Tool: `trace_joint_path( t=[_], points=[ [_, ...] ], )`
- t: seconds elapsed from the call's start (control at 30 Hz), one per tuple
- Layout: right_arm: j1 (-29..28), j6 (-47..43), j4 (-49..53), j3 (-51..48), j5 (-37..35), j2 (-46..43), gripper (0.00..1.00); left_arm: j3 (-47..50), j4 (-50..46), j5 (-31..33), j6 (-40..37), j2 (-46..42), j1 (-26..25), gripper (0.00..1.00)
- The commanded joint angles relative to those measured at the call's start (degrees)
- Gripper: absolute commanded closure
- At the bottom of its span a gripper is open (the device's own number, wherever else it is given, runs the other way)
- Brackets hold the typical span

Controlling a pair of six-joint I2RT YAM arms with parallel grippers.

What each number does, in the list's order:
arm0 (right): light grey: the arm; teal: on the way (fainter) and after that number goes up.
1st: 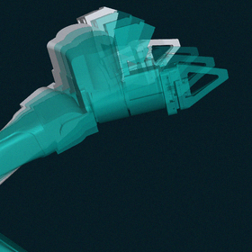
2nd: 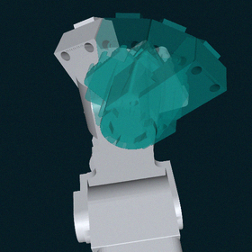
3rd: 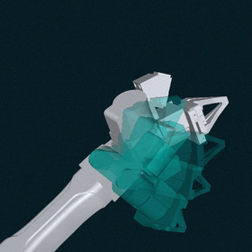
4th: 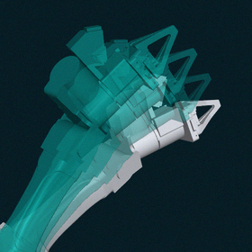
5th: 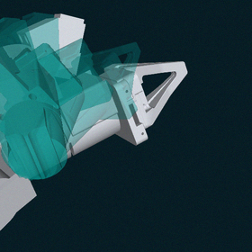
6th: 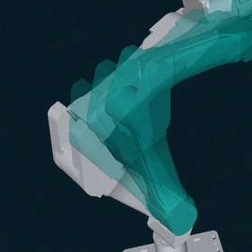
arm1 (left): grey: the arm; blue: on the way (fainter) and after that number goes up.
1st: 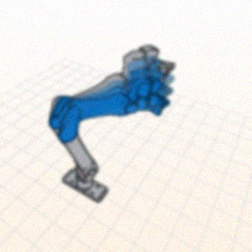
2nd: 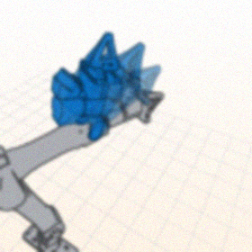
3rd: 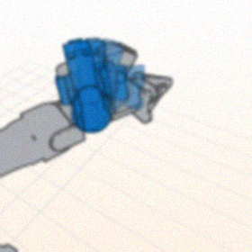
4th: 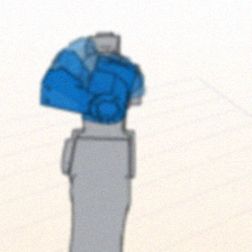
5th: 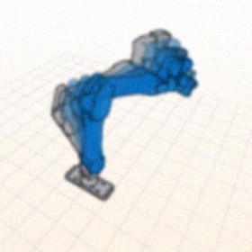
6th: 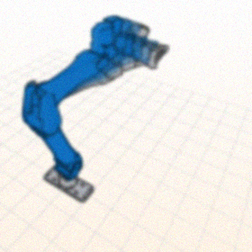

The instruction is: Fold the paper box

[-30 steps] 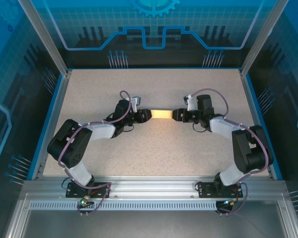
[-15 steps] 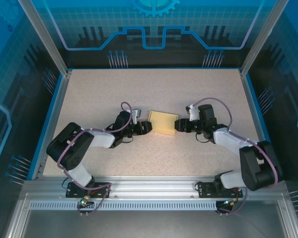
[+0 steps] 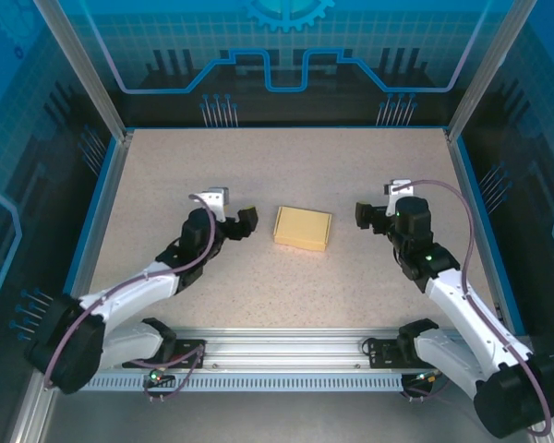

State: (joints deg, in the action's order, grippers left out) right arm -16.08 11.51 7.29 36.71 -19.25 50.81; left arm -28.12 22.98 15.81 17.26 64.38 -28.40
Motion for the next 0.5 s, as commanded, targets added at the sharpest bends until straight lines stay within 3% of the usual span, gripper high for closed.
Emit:
trace_joint_path(
  t=[0.0, 0.07, 0.23, 0.47],
  points=[
    [0.65, 0.41, -0.6, -1.81, -10.34, -0.94, 0.0, 3.63, 0.34, 10.94, -6.78, -5.09, 1.66, 0.07],
    [1.06, 1.01, -1.39, -2.23, -12.77, -0.8, 0.0, 5.22, 1.25, 12.99, -7.74, -7.51, 2.92, 0.02],
    [2.75, 1.71, -5.44, -4.19, -16.97, 0.41, 0.0, 7.06, 2.59, 14.09, -11.65, -9.55, 7.52, 0.01],
    [4.9, -2.47, -16.0, -9.17, -14.76, 4.08, 0.0, 11.23, 11.77, 13.38, -17.11, -7.5, 12.18, 0.01]
  ],
)
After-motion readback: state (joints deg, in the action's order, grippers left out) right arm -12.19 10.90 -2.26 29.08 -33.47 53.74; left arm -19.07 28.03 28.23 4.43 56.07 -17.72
